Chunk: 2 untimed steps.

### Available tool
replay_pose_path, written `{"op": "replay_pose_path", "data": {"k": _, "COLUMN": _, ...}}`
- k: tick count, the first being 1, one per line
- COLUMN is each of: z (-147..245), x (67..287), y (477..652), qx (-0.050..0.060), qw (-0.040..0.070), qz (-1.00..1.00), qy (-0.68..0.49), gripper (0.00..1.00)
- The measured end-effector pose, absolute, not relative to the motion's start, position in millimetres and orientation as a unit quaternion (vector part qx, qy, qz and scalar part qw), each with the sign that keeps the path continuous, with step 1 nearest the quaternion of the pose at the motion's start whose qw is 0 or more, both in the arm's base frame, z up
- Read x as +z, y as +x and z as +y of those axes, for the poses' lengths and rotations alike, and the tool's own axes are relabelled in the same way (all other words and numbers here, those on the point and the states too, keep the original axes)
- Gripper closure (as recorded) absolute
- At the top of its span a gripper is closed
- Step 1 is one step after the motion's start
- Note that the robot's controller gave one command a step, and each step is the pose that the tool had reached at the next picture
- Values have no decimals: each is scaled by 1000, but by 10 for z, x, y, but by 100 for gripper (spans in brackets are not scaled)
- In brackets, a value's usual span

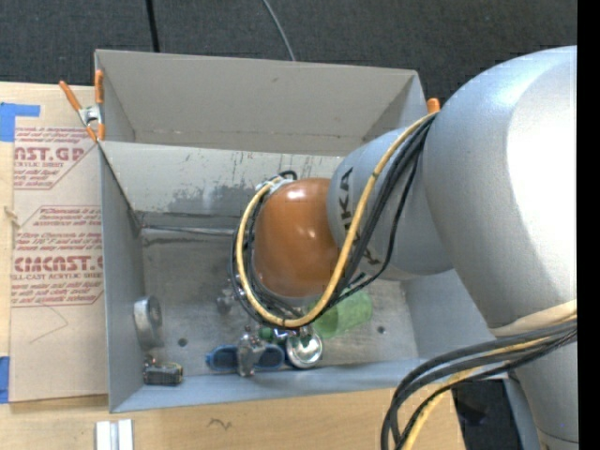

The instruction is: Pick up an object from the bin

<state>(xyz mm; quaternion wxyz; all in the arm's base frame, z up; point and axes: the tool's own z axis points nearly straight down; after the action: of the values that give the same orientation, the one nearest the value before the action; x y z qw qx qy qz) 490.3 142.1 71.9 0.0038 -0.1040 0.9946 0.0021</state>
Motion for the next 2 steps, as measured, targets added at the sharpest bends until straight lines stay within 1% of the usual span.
{"op": "replay_pose_path", "data": {"k": 1, "z": 1422, "x": 720, "y": 4868, "qx": 0, "qw": -5, "qz": 994, "qy": -106, "gripper": 100}}
{"op": "replay_pose_path", "data": {"k": 2, "z": 1317, "x": 1998, "y": 5020, "qx": 0, "qw": 4, "qz": 975, "qy": -223, "gripper": 100}}
